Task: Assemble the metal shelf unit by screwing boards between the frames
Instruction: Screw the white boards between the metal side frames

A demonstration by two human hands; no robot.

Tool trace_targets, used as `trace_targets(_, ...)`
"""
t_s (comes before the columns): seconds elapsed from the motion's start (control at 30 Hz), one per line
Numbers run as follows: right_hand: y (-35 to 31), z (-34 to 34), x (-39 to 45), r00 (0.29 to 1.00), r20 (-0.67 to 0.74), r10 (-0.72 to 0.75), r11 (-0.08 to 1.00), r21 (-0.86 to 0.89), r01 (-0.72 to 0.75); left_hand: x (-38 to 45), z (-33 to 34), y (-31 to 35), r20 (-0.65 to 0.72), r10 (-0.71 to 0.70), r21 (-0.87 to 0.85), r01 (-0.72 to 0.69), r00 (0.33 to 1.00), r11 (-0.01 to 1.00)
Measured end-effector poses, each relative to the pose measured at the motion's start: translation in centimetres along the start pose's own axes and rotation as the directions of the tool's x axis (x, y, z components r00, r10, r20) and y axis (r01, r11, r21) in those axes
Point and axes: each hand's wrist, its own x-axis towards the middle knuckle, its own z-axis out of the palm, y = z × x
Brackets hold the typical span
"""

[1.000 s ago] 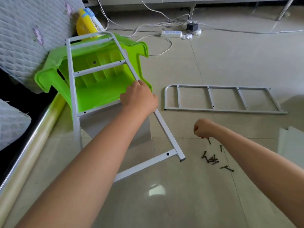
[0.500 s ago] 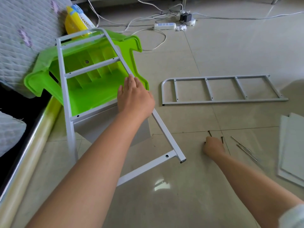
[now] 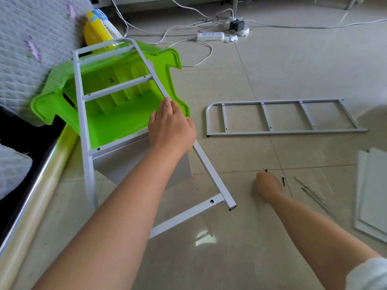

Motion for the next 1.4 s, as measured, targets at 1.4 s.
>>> trace_targets(1.4, -18.4, -16.9, -8.6, 0.69, -0.421, -0.589, 0.509, 0.47, 0.721, -2.7, -2.4, -6.2, -0.062, 0.12, 0.343, -0.092, 0.991, 0.935)
